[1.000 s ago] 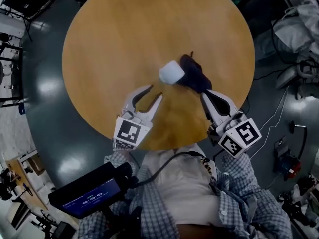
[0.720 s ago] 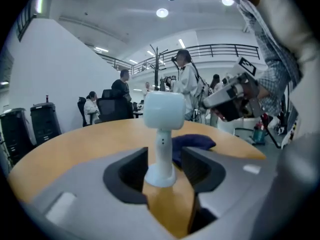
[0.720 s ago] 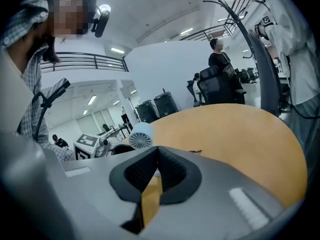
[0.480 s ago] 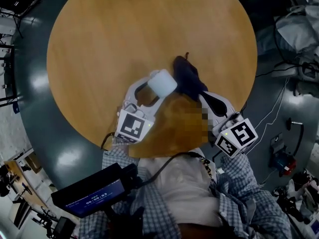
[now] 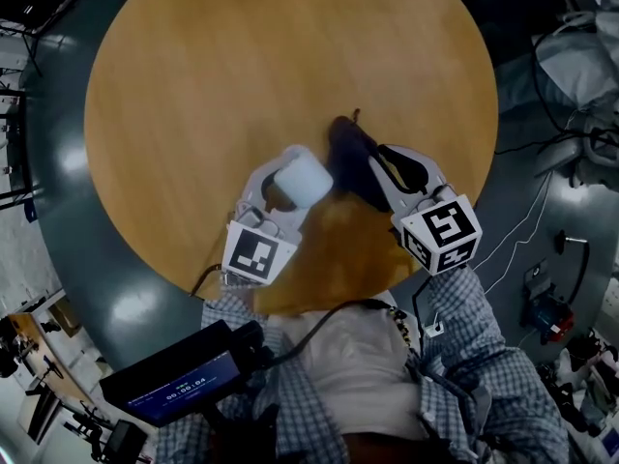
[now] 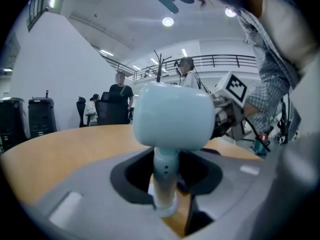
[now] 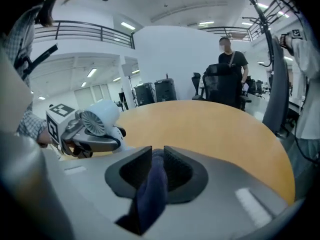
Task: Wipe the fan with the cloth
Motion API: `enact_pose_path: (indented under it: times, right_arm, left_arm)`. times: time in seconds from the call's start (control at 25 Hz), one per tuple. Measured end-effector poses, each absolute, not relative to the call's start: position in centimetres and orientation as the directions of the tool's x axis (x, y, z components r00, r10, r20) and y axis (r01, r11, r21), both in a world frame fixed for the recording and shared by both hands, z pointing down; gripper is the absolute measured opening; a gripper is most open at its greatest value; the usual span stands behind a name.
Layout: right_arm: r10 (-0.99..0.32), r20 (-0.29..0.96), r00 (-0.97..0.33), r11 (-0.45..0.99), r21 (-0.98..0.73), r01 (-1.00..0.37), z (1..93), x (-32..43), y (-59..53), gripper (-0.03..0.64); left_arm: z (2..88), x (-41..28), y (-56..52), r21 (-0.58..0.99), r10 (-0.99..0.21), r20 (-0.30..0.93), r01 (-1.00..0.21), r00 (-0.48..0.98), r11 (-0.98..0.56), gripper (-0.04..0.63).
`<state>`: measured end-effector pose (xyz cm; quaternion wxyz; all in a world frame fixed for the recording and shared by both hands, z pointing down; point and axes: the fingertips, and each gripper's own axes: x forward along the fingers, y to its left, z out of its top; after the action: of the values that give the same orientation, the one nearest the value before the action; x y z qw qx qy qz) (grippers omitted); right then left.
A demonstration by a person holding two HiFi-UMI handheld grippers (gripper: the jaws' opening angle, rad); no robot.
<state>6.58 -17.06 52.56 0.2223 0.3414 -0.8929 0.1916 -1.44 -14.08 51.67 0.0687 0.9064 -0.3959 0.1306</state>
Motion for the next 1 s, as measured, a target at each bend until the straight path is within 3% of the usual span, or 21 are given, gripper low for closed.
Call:
enact_pose_path:
  times: [0.2,0.32,0.48,0.56,0.64,0.84,1.0]
  right_arm:
    - [-0.417,0.643,-0.642,0.756,-0.148,-0.638,57.2,5.1,-17.2,0.209]
    - [-0.377,0.706,-0.6,0.778,-0.111,-0.618,59.8,4.7,-16.8,0.233]
    - [-0.358,0.737,-0.573,0.76,-0.127,-0.638,62.2,4.4,-16.5,0.219]
    - [-0.369,0.725,-0.581,0.735,-0.155,-0.66,62.5,4.3,-16.7,0.133]
    - [-0.385,0.71,-0.589,0.718,-0.17,-0.675,61.8,4.4,-16.7,0.097]
    - [-0.433,0.641,-0.634,0.699,-0.204,-0.685,57.4,4.2,-17.1,0.089]
    - [-0.498,0.51,-0.701,0.703,-0.236,-0.671,49.8,3.3,-17.8,0.089]
  left_arm:
    - [51.6,-1.3,-13.3,-0.001,-0.699,0.311,-0.735,0.644,-0.678,0.138]
    - [51.2,-1.2,-12.8,0.003,-0.713,0.307,-0.749,0.631,-0.662,0.138]
    - [51.0,-1.7,-12.5,0.02,-0.733,0.291,-0.77,0.615,-0.638,0.138]
    - [50.8,-2.1,-12.3,0.044,-0.747,0.281,-0.786,0.602,-0.617,0.138]
    - [50.1,-2.3,-11.9,0.071,-0.762,0.272,-0.802,0.588,-0.593,0.138]
    - [47.9,-3.2,-11.7,0.073,-0.786,0.257,-0.822,0.562,-0.564,0.138]
    - [45.5,-4.5,-12.1,0.058,-0.811,0.231,-0.84,0.537,-0.539,0.138]
